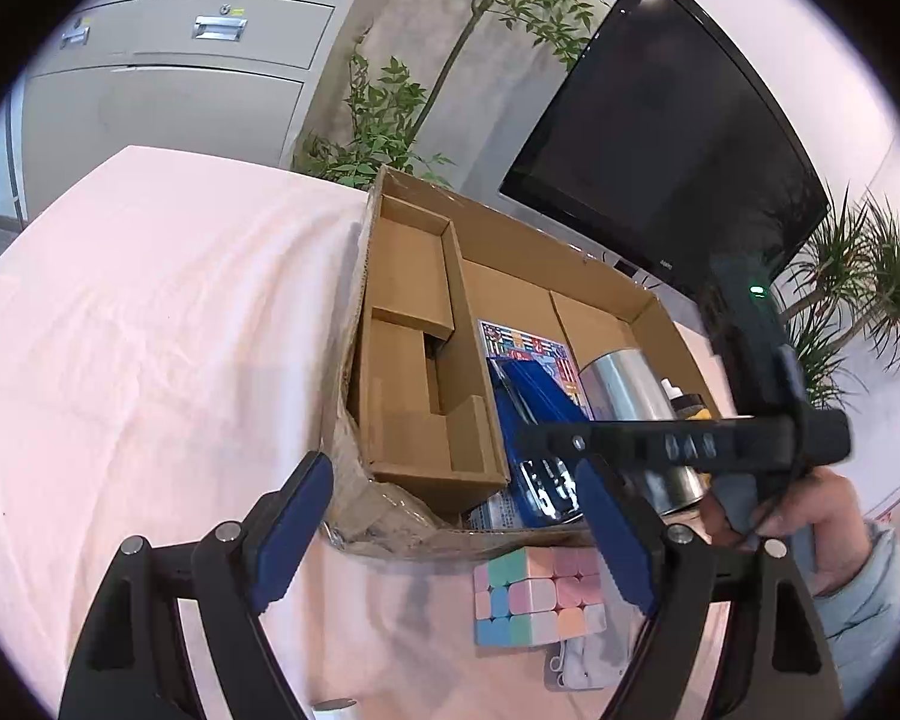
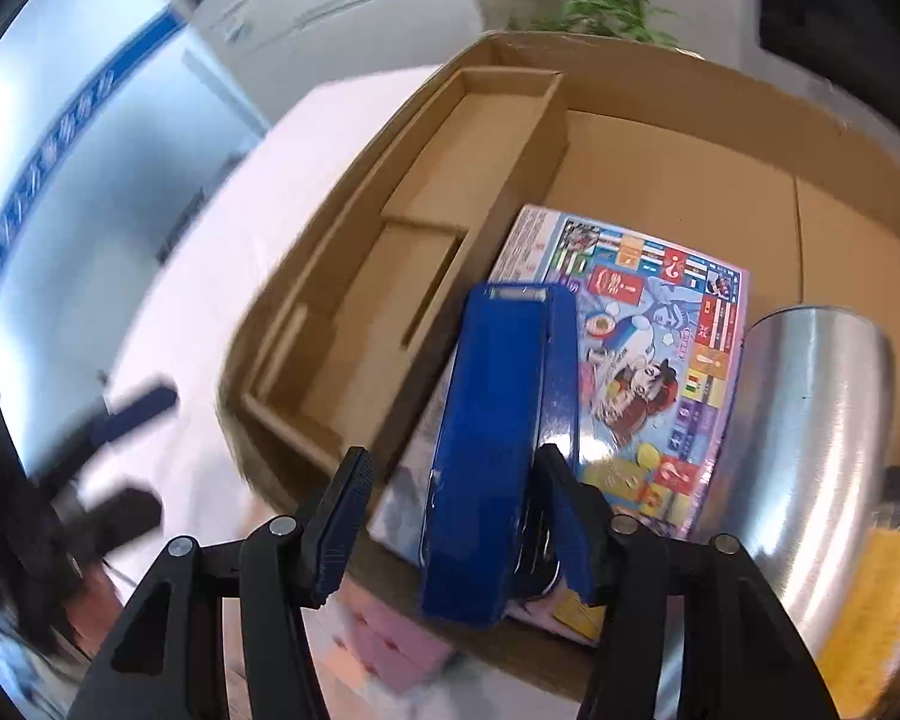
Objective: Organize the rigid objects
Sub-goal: 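Lower the blue stapler with the right tool onto the game box in the cardboard box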
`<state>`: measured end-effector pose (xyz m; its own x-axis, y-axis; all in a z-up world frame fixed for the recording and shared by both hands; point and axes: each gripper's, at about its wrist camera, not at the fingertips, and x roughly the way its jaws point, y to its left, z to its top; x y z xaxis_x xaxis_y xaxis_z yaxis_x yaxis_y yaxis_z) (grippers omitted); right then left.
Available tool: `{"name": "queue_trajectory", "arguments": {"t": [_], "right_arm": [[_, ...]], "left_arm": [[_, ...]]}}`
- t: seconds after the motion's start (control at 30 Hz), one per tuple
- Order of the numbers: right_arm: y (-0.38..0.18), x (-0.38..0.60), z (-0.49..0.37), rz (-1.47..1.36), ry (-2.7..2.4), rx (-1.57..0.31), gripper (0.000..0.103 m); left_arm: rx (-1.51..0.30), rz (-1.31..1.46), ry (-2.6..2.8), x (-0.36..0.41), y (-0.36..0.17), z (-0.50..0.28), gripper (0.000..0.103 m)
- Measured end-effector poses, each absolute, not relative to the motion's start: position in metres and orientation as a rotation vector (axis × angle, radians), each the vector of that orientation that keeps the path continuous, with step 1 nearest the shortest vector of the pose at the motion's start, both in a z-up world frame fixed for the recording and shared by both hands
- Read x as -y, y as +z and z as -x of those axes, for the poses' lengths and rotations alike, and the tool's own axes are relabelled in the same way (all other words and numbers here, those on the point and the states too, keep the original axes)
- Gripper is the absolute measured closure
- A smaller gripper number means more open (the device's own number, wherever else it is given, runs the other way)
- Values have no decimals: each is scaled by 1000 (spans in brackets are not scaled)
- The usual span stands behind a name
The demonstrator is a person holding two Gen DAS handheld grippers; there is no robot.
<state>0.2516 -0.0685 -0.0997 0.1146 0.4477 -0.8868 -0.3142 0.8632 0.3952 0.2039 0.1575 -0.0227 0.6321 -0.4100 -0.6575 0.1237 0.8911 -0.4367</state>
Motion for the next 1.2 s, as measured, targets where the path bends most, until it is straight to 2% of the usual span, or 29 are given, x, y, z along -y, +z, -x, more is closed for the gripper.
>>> {"name": "queue_trajectory", "arguments": {"t": [0.1, 0.2, 0.23, 0.27, 0.33, 0.57, 0.7, 1.0, 1.2], "right_arm": [[-102, 80, -259, -270, 544, -1351, 52], [-94, 78, -243, -234, 548, -1343, 51], [-90, 77, -236, -184, 534, -1327, 48], [-86, 75, -229, -121, 517, -1319, 37], [-82, 77, -219, -94, 539, -1314, 30], [-88, 72, -214, 77, 523, -1343, 27], [-93, 65, -215, 73, 529, -1342, 22], [-91, 48, -213, 113, 630, -1281, 20], [-73, 79, -230, -31, 654, -1245, 20]], "left_arm": [[-830, 372, -308, -161, -22, -202, 20], [-830, 375, -306, -164, -22, -199, 20], [-830, 376, -304, -165, -22, -199, 20], [-830, 376, -306, -166, -23, -199, 20], [-835, 380, -304, -166, -25, -199, 20], [-840, 379, -311, -162, -26, -198, 20], [-845, 388, -309, -160, -26, -200, 20], [-838, 388, -304, -160, -24, -199, 20], [-835, 374, -296, -162, -24, -200, 20]]}}
